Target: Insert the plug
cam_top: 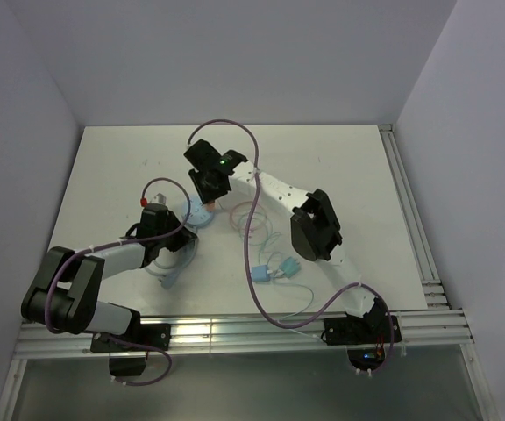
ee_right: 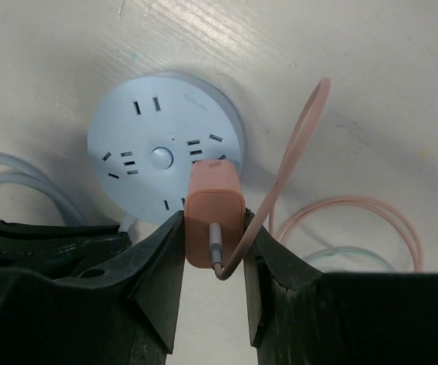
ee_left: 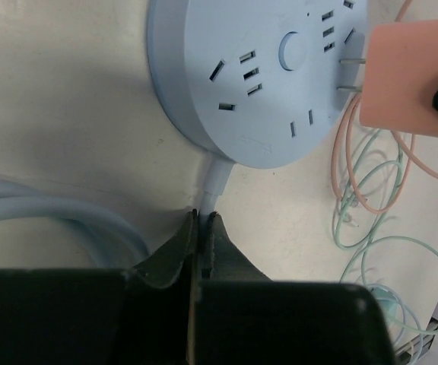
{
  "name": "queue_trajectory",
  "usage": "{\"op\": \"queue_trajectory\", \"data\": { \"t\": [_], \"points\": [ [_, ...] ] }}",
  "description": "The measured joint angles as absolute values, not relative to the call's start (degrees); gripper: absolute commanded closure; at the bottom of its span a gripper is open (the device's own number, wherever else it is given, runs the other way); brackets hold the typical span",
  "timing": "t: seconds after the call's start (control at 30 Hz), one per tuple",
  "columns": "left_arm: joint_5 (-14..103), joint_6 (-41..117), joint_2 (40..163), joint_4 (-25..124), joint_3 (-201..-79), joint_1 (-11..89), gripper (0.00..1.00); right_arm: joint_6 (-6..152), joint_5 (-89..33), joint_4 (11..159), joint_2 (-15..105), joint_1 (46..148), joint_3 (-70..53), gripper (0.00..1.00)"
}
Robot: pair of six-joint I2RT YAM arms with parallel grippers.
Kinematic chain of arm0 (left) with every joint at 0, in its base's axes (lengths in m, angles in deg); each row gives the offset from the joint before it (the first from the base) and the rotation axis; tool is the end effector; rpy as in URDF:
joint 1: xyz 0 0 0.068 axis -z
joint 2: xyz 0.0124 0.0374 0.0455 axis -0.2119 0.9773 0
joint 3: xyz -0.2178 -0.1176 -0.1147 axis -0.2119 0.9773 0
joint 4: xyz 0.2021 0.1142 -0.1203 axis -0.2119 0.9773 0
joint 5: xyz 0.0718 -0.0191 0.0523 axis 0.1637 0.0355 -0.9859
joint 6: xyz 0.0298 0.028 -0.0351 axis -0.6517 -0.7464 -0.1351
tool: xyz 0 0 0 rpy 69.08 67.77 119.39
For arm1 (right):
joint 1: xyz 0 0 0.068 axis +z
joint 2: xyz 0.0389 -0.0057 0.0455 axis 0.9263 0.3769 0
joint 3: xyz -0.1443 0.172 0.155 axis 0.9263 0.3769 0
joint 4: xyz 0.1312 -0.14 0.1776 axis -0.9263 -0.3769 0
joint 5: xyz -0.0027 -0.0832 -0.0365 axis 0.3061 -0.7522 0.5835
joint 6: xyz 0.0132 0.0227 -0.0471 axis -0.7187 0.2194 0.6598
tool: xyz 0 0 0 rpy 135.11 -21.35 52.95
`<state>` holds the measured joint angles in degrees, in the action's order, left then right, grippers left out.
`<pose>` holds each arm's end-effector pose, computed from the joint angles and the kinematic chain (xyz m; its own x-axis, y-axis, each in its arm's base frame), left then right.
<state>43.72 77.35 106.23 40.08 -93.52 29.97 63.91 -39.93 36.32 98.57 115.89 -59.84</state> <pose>0.2328 -0.0792 0.1330 -0.7161 -0.5767 -0.3931 -0.2558 0.7409 -0.6210 0.3470 0.3818 0.2366 -0.7343 -0.4050 -0.5447 -0.5322 0.8417 0.0916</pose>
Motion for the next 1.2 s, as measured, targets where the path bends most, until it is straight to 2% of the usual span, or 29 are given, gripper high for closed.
{"op": "queue_trajectory", "data": {
  "t": [0.33, 0.6, 0.8, 1.2],
  "points": [
    [44.4, 76.8, 104.9, 42.6, -93.5, 30.3, 1.00, 65.3, -40.2, 44.1, 94.6, 116.9, -51.6, 1.00],
    [47.7, 74.9, 104.2, 51.8, -96.9, 30.3, 1.00, 67.2, -38.1, 44.2, 94.4, 117.0, -51.4, 1.00],
    [49.5, 72.4, 104.2, 59.4, -100.2, 30.4, 1.00, 67.9, -36.6, 47.4, 89.8, 117.1, -43.7, 1.00],
    [50.4, 70.6, 103.2, 66.4, -101.8, 30.5, 1.00, 69.1, -33.9, 48.7, 89.0, 117.1, -43.5, 1.00]
  ]
}}
